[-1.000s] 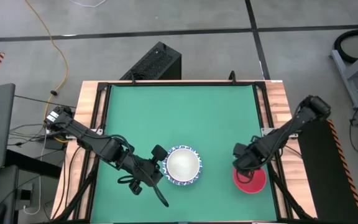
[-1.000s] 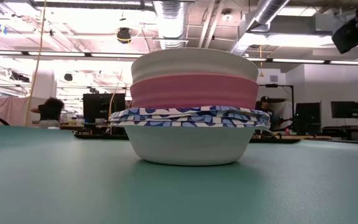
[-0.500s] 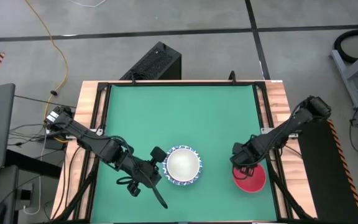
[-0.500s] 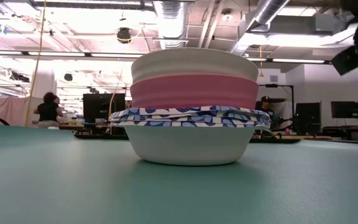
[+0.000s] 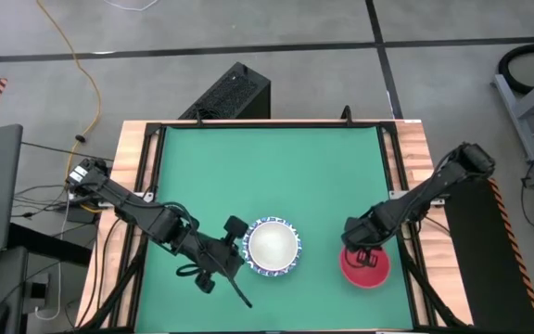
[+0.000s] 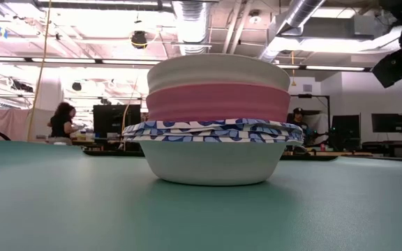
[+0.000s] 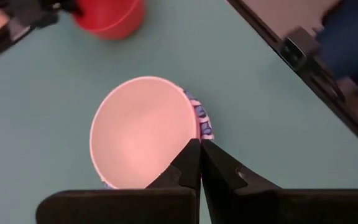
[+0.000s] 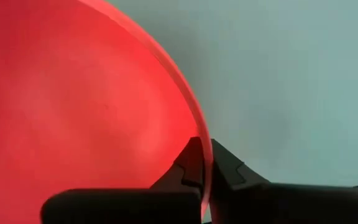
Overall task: Nest bowls inside each other
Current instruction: Stack the orange bowl on top of the white bowl
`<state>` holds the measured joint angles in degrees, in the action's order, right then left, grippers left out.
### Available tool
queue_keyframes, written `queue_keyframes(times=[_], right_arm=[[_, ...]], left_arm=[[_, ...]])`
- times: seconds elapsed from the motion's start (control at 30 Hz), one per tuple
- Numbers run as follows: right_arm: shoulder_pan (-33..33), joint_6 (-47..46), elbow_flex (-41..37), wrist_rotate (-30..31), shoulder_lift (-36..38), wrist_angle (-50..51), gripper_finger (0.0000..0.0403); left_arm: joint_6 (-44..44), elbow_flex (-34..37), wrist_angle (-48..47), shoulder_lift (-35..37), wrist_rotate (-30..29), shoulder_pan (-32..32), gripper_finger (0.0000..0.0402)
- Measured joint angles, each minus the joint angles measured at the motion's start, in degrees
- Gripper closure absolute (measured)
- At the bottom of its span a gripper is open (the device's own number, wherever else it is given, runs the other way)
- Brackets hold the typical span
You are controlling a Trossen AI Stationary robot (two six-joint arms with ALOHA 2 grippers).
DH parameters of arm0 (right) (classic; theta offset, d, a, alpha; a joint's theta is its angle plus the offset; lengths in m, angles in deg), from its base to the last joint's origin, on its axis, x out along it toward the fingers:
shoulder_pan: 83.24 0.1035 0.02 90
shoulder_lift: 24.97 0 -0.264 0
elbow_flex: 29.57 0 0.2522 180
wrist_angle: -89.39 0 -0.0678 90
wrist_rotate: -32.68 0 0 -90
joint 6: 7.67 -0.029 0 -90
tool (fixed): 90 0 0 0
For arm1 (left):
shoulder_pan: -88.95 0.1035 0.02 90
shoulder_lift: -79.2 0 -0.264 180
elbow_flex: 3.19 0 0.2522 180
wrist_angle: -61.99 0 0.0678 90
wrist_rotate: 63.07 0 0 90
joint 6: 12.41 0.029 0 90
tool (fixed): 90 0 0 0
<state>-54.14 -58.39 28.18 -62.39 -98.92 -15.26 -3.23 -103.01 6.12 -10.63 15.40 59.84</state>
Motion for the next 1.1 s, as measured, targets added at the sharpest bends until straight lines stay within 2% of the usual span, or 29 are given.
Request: queue_keyframes(times=[0.1, 0.2, 0.33, 0.43, 0.53, 0.6, 0.77, 0.97, 1.1], right_arm=[[0.0, -0.03, -0.02, -0.05, 0.3, -2.03, 0.0386], [0.0, -0.01, 0.39, 0.32, 1.71, -2.88, 0.0392], [-0.05, -0.43, 2.89, 4.1, 4.96, -2.09, 0.0392], [-0.2, -0.48, 5.7, 7.03, 7.43, -0.89, 0.0392], [-1.77, -1.33, 9.52, 9.72, 9.16, 2.48, 0.0392], [-3.2, -0.77, 12.33, 12.32, 9.2, 4.84, 0.0392], [-8.07, 7.16, 20.07, 16.46, 7.43, 5.58, 0.0392], [-14.91, 21.34, 31.46, 17.04, 1.79, 5.9, 0.0387], [-20.26, 31.79, 39.09, 16.46, -3.26, 7.78, 0.039]], left_arm=[[-6.79, 0.0, -0.1, -0.02, -2.97, 0.0, 0.0401], [-16.11, 0.0, -0.71, -0.02, -9.36, 0.0, 0.0401], [-30.36, 0.0, -3.82, 0.23, -17.87, 0.14, 0.0401], [-36.78, -0.02, -6.82, 0.37, -19.63, 1.19, 0.0401], [-39.6, -0.02, -11.93, 0.35, -18.2, 2.91, 0.0401], [-40.71, -0.04, -16.09, 0.17, -15.14, 4.78, 0.0401], [-50.04, 0.0, -23.26, -0.2, -9.78, 11.09, 0.0401], [-60.34, 0.02, -19.53, 3.4, 0.33, 20.07, 0.0401], [-60.8, 0.0, -12.78, 6.69, 4.03, 25.18, 0.0401]])
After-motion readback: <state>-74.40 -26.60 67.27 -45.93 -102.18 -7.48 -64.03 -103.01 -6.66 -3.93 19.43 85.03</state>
